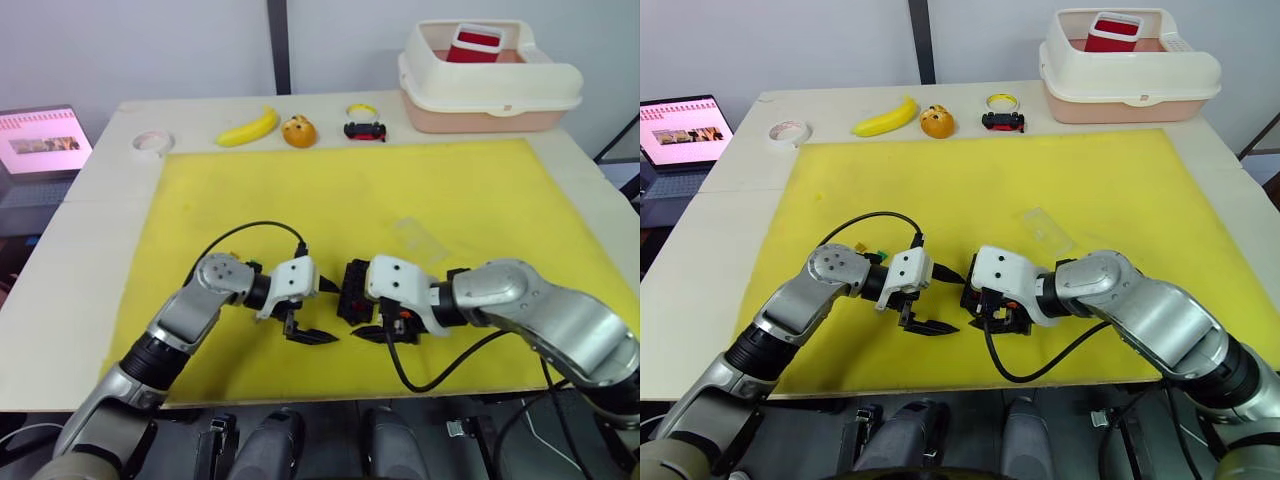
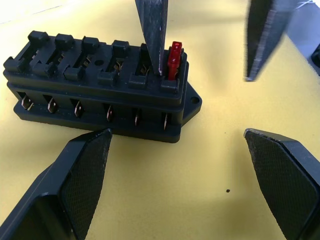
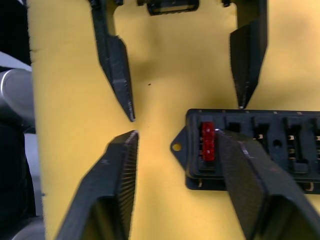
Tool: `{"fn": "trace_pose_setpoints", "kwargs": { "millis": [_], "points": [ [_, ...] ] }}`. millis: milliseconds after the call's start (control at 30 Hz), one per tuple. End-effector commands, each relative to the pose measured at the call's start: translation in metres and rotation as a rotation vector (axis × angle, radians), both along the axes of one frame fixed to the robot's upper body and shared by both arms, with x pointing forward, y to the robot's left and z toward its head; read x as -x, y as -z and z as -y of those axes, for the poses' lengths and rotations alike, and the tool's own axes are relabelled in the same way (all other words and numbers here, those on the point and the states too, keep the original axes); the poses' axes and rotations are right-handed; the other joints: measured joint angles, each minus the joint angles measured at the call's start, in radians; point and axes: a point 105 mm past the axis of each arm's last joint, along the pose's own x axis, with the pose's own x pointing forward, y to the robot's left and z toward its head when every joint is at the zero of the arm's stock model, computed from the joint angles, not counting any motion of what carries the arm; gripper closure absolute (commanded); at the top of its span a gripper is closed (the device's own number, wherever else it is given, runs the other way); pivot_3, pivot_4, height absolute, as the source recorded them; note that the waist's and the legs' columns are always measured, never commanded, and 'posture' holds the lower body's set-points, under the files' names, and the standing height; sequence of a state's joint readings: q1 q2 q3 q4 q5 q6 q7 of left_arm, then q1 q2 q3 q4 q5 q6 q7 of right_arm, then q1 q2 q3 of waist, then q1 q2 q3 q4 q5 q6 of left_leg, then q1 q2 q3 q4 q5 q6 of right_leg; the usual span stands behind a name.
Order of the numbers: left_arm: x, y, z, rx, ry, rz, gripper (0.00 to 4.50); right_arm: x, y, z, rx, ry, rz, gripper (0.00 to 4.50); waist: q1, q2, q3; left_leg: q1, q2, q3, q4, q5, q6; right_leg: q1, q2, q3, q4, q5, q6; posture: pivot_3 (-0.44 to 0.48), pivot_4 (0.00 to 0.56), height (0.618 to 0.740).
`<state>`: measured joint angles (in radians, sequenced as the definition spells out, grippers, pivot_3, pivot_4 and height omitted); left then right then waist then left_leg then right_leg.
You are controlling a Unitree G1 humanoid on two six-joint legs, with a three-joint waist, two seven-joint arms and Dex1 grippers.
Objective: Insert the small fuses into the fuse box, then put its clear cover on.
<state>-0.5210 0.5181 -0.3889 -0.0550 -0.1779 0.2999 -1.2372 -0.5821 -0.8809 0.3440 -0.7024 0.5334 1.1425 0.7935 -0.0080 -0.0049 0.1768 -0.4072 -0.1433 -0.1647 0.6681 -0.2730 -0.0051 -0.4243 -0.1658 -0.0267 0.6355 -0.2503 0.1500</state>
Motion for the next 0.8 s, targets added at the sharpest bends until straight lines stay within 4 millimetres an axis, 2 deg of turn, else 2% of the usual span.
{"fn": "trace_pose_setpoints", "kwargs": {
  "millis": [33, 333, 433, 533, 800],
  "points": [
    [0.002, -0.007, 0.004, 0.007, 0.024, 0.034, 0.0, 0.0, -0.017, -0.003, -0.036, -0.015, 0.043, 2.1, 0.0, 0.0, 0.0, 0.0, 0.0, 0.0, 0.0, 0.0, 0.0, 0.0, 0.0, 0.0, 0.0, 0.0, 0.0, 0.0, 0.15, 0.74],
    [0.002, -0.007, 0.004, 0.009, 0.019, 0.032, 0.0, -0.001, -0.038, -0.004, -0.115, -0.014, 0.111, 2.1, 0.0, 0.0, 0.0, 0.0, 0.0, 0.0, 0.0, 0.0, 0.0, 0.0, 0.0, 0.0, 0.0, 0.0, 0.0, 0.0, 0.15, 0.74],
    [0.001, -0.006, 0.004, 0.009, 0.018, 0.031, 0.0, 0.002, -0.027, 0.002, -0.115, -0.015, 0.105, 3.01, 0.003, 0.0, 0.0, 0.0, 0.0, 0.0, 0.0, 0.0, 0.0, 0.0, 0.0, 0.0, 0.0, 0.0, 0.0, 0.0, 0.15, 0.74],
    [0.001, -0.005, 0.003, 0.007, 0.017, 0.031, 0.0, 0.003, -0.022, 0.003, -0.173, -0.014, 0.104, 4.47, 0.003, 0.0, 0.0, 0.0, 0.0, 0.0, 0.0, 0.0, 0.0, 0.0, 0.0, 0.0, 0.0, 0.0, 0.0, 0.0, 0.15, 0.74],
    [0.0, -0.005, 0.004, 0.01, 0.015, 0.031, 0.0, -0.001, -0.02, 0.006, -0.261, -0.009, 0.138, 4.47, -0.001, 0.0, 0.0, 0.0, 0.0, 0.0, 0.0, 0.0, 0.0, 0.0, 0.0, 0.0, 0.001, 0.0, 0.0, 0.0, 0.15, 0.74]
  ]
}}
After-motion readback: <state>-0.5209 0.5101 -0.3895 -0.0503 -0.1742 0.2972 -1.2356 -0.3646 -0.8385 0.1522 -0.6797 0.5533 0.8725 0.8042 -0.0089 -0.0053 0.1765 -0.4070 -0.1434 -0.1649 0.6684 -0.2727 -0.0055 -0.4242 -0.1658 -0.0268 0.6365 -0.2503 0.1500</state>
